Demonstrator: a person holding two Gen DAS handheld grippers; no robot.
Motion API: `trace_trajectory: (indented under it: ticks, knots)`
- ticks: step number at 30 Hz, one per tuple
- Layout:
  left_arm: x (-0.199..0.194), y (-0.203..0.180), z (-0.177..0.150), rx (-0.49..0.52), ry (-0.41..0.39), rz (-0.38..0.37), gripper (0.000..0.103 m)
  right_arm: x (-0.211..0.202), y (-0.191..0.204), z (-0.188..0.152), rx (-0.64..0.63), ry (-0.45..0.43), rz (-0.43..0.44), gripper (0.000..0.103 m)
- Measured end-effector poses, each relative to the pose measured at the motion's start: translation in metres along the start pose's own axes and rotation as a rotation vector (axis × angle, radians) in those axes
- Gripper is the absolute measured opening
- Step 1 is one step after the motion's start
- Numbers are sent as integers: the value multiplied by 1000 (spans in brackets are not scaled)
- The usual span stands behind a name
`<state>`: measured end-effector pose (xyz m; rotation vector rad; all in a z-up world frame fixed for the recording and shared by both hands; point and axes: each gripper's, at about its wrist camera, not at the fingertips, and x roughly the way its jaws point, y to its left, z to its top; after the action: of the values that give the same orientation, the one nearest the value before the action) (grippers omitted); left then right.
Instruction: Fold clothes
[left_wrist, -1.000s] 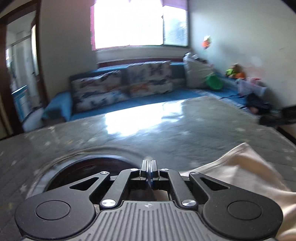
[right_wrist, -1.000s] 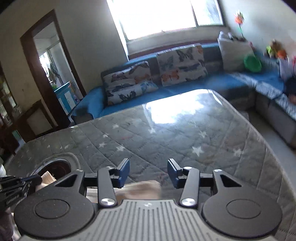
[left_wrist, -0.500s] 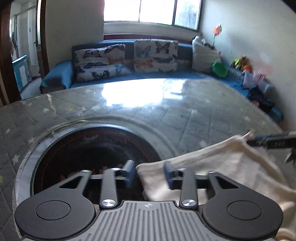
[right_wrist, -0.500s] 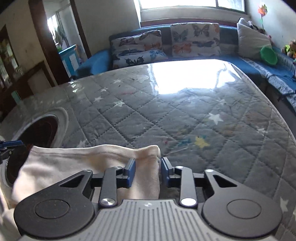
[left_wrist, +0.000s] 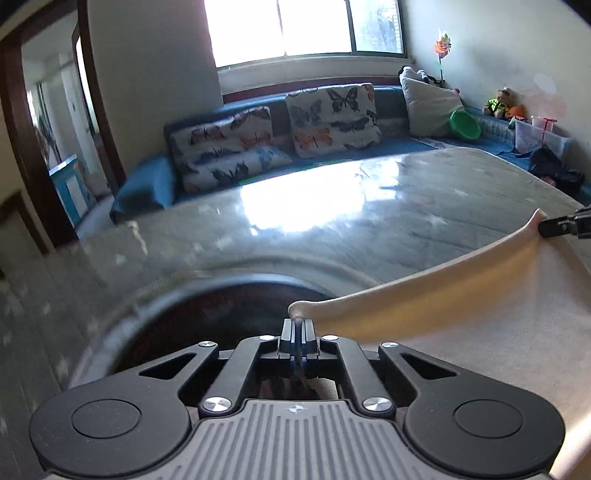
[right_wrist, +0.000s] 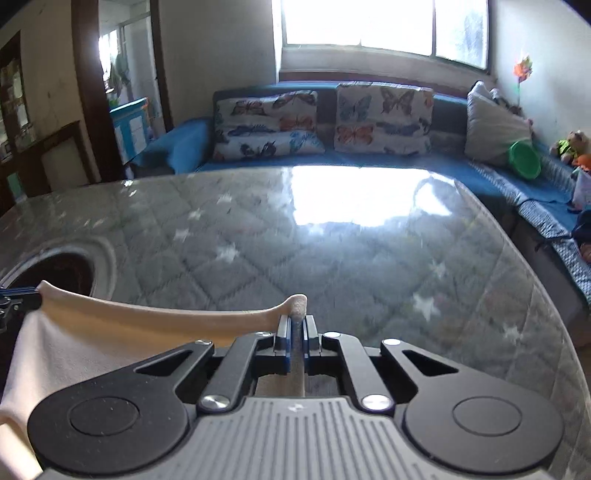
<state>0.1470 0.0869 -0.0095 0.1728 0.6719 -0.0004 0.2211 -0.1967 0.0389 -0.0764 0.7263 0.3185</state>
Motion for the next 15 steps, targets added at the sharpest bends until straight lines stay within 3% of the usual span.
trace_trajectory:
  ticks: [3, 6, 11, 15]
  knots:
    - [12, 0, 6, 40, 4, 17, 8, 14, 5, 7, -19, 17, -10, 15]
    - [5, 10, 5, 3, 19, -1, 21, 9, 11, 7, -59, 6, -2, 16]
    - [-38, 31, -16, -46, 19, 4, 29, -34, 26, -4, -126, 46, 168, 20]
    - [-84, 53, -49, -101, 20, 70, 41, -81, 48, -31, -224, 77, 305, 20]
